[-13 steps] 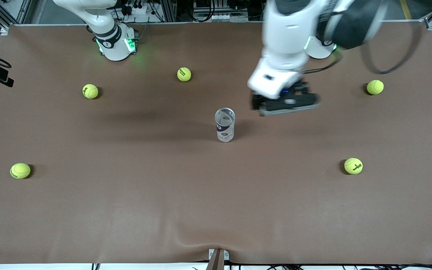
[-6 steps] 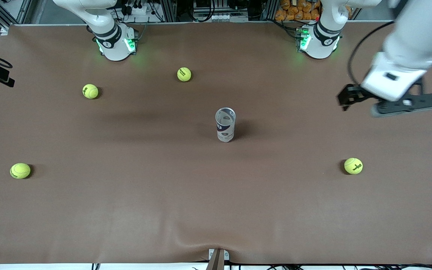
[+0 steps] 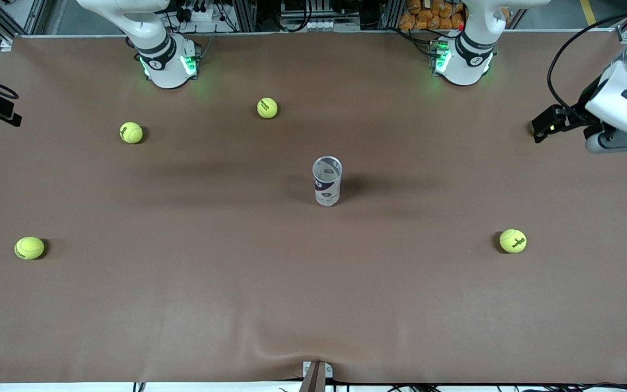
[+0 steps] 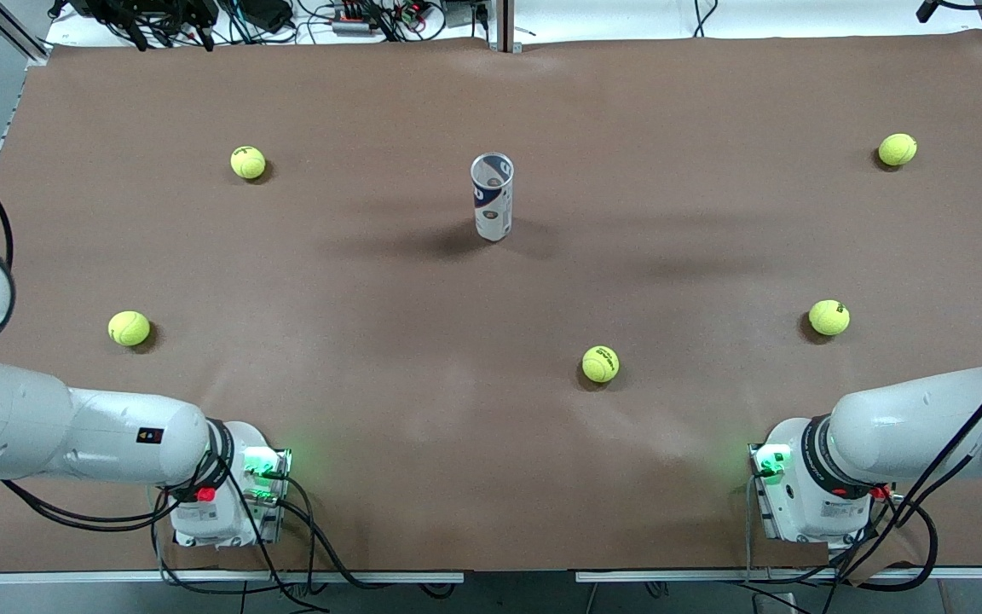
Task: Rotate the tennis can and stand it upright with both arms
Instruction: 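Open the left gripper and lift it away from the can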
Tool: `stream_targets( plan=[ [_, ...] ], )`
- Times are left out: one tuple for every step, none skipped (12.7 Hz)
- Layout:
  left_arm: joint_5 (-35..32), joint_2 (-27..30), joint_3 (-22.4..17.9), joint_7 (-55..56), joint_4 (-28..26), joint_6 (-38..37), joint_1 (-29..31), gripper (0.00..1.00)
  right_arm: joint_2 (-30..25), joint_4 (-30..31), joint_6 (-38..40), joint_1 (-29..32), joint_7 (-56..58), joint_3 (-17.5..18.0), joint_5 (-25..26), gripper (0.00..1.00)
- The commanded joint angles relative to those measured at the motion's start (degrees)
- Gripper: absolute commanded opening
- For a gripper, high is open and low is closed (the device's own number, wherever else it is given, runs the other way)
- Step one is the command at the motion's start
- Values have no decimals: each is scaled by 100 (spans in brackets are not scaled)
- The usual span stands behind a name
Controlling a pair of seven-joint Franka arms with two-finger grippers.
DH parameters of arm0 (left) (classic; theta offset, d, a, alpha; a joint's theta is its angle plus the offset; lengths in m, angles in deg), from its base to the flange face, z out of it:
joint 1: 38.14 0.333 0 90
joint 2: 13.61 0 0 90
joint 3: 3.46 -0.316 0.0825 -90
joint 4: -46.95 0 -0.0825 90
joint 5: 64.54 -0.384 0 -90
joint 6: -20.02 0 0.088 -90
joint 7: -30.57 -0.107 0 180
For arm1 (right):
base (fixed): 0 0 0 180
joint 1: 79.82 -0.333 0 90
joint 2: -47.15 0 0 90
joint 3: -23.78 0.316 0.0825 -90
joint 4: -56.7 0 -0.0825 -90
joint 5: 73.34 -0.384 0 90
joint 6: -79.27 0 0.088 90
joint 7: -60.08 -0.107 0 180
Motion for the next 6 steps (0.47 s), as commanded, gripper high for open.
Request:
stream_targets(
  plan=[
    [189, 405, 74, -253, -449, 175, 225, 100, -8, -45, 49, -44, -55, -11, -7, 100],
    [188, 397, 65, -288, -423, 140, 243, 100, -8, -45, 49, -44, -55, -11, -7, 100],
    [171, 362, 48, -471, -344, 70, 243, 100, -8, -45, 49, -44, -55, -11, -7, 100],
    [145, 300, 47, -621, -178, 43, 252, 100, -8, -45, 49, -44, -63, -3, -7, 100],
    [145, 230, 47, -631, -37, -88, 313, 100, -8, -45, 40, -44, -64, -11, -7, 100],
    [118, 160, 47, -631, 95, -133, 331, 100, -8, -45, 14, -53, -64, -3, -15, 100]
  ],
)
